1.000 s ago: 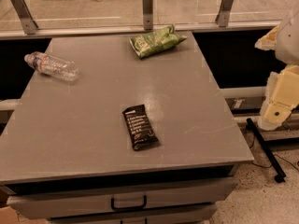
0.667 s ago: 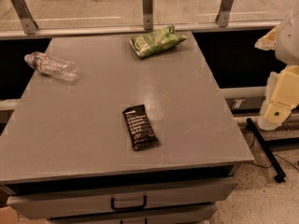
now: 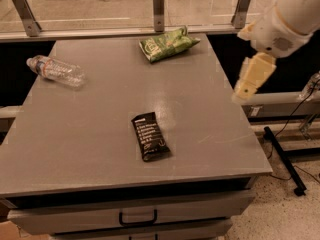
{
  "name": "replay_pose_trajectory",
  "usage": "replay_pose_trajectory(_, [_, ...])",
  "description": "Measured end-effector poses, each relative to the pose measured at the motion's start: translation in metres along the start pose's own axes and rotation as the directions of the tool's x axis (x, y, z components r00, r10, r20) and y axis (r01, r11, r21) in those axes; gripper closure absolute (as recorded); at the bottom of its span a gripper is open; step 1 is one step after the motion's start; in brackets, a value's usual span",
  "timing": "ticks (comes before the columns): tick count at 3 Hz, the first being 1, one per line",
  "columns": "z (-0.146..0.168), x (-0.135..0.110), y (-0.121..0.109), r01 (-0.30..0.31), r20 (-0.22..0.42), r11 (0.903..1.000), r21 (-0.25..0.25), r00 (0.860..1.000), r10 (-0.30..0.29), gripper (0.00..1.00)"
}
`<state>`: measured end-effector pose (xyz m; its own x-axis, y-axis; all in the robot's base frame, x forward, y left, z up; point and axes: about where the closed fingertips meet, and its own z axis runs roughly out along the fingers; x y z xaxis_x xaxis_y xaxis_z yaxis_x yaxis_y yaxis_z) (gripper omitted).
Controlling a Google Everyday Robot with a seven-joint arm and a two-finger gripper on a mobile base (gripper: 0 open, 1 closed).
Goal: Move green jalapeno chip bag near rxbar chocolate
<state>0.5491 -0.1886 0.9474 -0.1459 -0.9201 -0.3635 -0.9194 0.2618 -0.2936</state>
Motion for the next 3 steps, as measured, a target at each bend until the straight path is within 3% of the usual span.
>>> replay_pose_trajectory(1, [0.059, -0.039, -0.067, -0.013, 0.136, 0.9991, 0.040, 0.991, 0.007, 0.00])
replay_pose_trajectory(2, [0.110, -0.082, -0.123, -0.064, 0.252, 0.9960, 0.063, 0.967, 0.046, 0.00])
replay_pose_trajectory(3, [0.162, -0.118, -0.165, -0.118, 0.322, 0.9914, 0.057, 0.942, 0.093, 0.00])
